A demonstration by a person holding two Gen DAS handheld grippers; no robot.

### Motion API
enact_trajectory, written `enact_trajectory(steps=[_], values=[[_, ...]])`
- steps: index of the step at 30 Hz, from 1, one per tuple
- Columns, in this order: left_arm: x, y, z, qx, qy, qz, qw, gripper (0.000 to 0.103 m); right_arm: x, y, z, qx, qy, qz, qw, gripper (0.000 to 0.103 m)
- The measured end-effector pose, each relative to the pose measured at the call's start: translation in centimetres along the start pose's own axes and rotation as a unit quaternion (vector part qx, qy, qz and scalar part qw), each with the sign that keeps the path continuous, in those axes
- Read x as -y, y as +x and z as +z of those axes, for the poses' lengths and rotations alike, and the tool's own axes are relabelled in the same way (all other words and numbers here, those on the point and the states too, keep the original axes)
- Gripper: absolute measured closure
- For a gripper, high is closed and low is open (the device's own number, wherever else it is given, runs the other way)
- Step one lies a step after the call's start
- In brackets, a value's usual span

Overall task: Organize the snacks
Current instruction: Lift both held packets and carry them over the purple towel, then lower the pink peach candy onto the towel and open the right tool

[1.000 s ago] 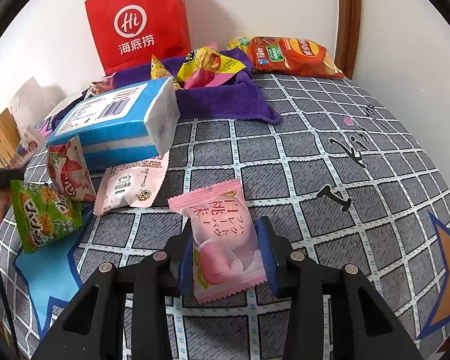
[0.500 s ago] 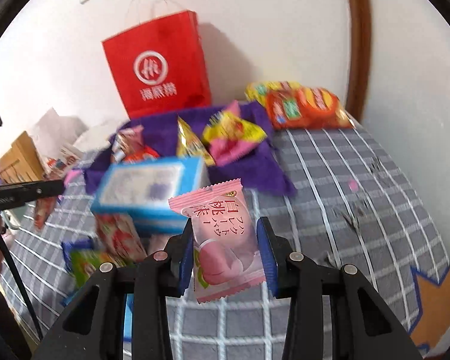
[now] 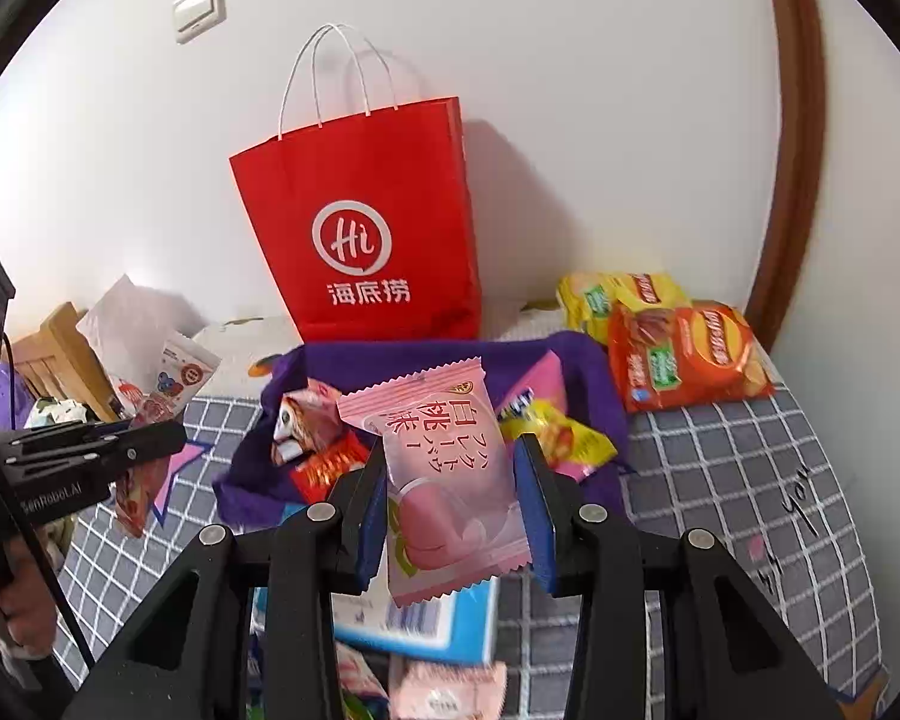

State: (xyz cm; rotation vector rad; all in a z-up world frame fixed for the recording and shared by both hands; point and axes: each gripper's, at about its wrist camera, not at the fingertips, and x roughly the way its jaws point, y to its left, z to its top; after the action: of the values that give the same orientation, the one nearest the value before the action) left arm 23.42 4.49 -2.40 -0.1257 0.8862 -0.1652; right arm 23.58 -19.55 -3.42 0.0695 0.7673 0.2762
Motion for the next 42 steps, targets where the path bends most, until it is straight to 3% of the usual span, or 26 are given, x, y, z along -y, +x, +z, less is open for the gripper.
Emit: enact_trajectory(steps=[12, 19, 23, 29, 39, 42], values=[[0.0, 3.3, 3.5, 0.008, -0.005, 0.013, 0.9999, 0.084, -0.3, 5.7, 4.7, -0.038, 0.013, 0.012, 0.999, 0.064], [-0.5, 5.0, 4.9, 0.021, -0.007, 0.024, 0.9995, 0.084, 0.0, 7.5, 6.9, -0.028, 0.029, 0.023, 0.999, 0.064], [-1.6, 6.1, 5.0, 0.011, -0.006, 0.044, 0.9990, 0.084, 0.3, 9.6, 6.5, -0.033, 0.041, 0.031, 0.998, 0.064], [-3.3, 6.8, 5.3, 0.002, -0.030, 0.046, 0.9985, 0.084, 0.7, 13.6, 5.7, -0.089, 0.045, 0.025, 0.995, 0.064], [-3.3, 7.7, 5.1, -0.006, -0.031, 0.041, 0.9987, 0.084, 0.2, 16.4, 3.9, -0.149, 0.007, -0.001, 0.989, 0.064], [-3.2, 7.5, 5.1, -0.006, -0.030, 0.037, 0.9989, 0.084, -0.2, 16.9, 3.5, -0.159, -0.019, -0.029, 0.987, 0.064]])
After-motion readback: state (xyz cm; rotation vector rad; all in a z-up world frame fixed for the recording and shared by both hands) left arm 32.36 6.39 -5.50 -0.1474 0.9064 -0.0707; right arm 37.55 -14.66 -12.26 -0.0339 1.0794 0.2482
